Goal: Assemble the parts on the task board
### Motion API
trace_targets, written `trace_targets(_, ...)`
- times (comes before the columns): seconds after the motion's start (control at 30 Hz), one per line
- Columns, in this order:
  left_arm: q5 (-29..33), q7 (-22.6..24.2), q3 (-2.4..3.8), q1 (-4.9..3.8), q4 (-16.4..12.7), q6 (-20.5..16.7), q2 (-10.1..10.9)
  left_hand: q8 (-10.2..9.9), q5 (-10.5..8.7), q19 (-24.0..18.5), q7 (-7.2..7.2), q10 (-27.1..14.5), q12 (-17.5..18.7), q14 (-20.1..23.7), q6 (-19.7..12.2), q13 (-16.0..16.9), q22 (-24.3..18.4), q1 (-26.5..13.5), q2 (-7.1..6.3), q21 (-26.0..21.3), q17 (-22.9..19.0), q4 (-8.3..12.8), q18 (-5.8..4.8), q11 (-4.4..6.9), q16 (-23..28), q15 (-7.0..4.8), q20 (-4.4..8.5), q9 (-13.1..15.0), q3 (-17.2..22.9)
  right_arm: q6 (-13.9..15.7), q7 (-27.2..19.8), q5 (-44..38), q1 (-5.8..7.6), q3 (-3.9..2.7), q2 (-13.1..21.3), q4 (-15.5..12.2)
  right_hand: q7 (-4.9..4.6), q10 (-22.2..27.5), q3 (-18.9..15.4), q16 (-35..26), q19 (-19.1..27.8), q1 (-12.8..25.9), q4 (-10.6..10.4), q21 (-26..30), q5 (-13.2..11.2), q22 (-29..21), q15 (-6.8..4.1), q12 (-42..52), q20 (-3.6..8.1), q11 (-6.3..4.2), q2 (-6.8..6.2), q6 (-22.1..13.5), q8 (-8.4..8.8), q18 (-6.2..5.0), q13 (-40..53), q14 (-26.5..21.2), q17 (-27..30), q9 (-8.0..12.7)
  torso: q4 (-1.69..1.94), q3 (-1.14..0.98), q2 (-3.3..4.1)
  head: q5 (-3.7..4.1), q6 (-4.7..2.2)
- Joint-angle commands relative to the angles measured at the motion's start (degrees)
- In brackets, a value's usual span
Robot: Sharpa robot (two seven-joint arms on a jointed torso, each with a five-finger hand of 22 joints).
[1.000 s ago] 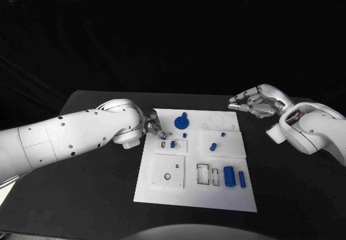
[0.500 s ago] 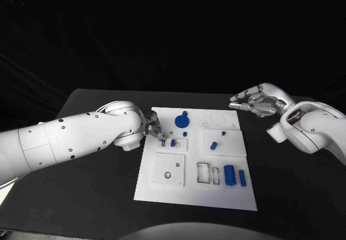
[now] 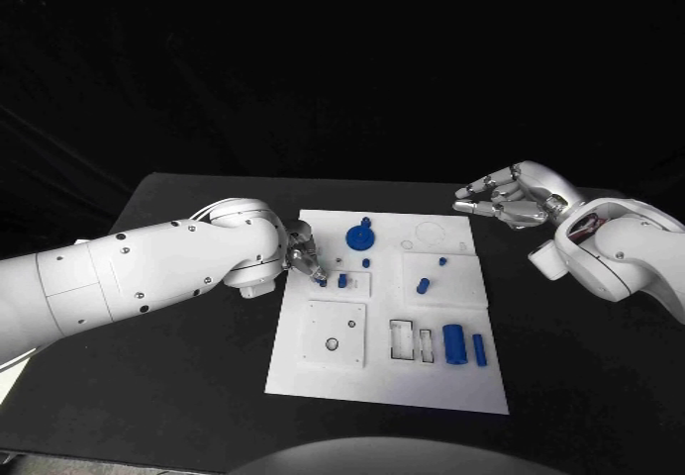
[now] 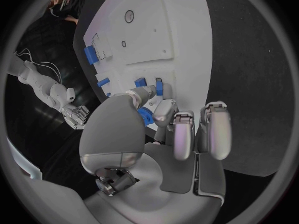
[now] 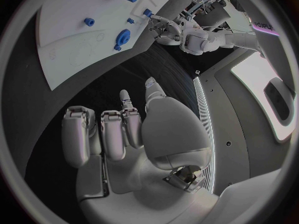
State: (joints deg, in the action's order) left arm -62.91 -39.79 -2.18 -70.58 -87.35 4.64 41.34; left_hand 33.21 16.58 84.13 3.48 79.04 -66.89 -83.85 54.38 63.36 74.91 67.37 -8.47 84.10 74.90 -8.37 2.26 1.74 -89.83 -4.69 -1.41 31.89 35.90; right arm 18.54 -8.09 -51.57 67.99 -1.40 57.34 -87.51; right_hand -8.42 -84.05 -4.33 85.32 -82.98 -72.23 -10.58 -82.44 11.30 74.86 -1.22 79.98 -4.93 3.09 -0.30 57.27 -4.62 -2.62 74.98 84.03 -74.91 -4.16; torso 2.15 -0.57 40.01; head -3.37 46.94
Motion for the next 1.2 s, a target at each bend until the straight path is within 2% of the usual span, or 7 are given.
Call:
trace_targets(0.03, 0.3, -2.2, -0.04, 0.11, 0.0, 2.4, -0.2, 0.3, 0.19, 3.5, -1.16, 0.1, 0.4, -6.2, 1.2, -0.1, 8.3, 0.1, 0.60, 0.2, 15.1, 6.4, -0.52, 0.17, -0.2, -0.34, 0.38, 0.1, 6.7, -0.8, -0.4, -0.1, -0.04, 0.00, 0.0, -0.1, 0.44, -1.1, -0.3, -0.4, 0.1, -0.4, -0.1, 0.4, 0.4, 0.0, -0.01, -0.1, 0.17, -0.01, 0.34, -0.1, -0.32, -0.61, 8.9, 4.0, -5.6, -0.1, 0.01, -0.01, -0.01, -0.01, 0.13)
trace_targets(0.7, 0.5, -2.4, -0.08, 0.20, 0.3, 3.9, -0.3, 0.4, 0.15, 3.5, -1.21, 0.2, 0.5, -6.2, 1.1, -0.2, 8.3, -0.3, 0.35, 0.2, 15.1, 6.5, -0.52, 0.19, -0.2, -0.35, 0.38, 0.1, 6.8, -0.8, -0.4, -0.1, -0.04, 0.00, 0.0, -0.2, 0.44, -1.1, -0.3, -0.4, 0.1, -0.4, -0.1, 0.4, 0.4, 0.0, -0.01, -0.1, 0.17, -0.01, 0.34, -0.1, -0.32, -0.61, 8.9, 4.0, -5.6, -0.1, 0.02, 0.01, -0.03, -0.02, 0.34)
trace_targets(0.9, 1.1, -2.5, -0.08, 0.20, 0.9, 4.0, -0.7, 1.1, 0.00, 3.5, -1.63, 1.0, -0.8, -6.2, 1.9, 1.2, 8.4, -2.0, -0.33, 0.3, 15.1, 6.5, -0.55, 0.43, -0.2, -0.49, 0.42, 0.3, 6.2, -0.8, -0.4, -0.1, -0.04, 0.00, 0.0, -0.2, 0.44, -1.1, -0.3, -0.4, 0.1, -0.4, -0.1, 0.4, 0.4, 0.0, -0.01, -0.1, 0.17, -0.01, 0.34, -0.1, -0.32, -0.61, 8.9, 4.0, -5.6, -0.1, 0.01, -0.01, 0.00, -0.07, 0.32)
trace_targets(1.2, 1.8, -3.0, -0.10, 0.20, 2.2, 5.1, -1.6, 1.3, -0.17, 3.6, -2.25, 1.4, -1.5, -6.2, 2.6, 1.9, 8.8, -5.2, -0.50, 0.5, 15.1, 4.9, -0.62, 0.87, -0.2, -0.83, 0.66, 0.0, 3.3, -0.8, -0.4, -0.1, -0.04, 0.00, 0.0, -0.3, 0.45, -1.1, -0.5, -0.4, 0.1, -0.4, -0.1, 0.4, 0.6, 0.0, -0.02, -0.1, 0.17, -0.02, 0.41, 0.0, -0.36, -0.61, 8.9, 4.0, -5.6, -0.1, -0.06, -0.03, 0.03, -0.08, 0.45)
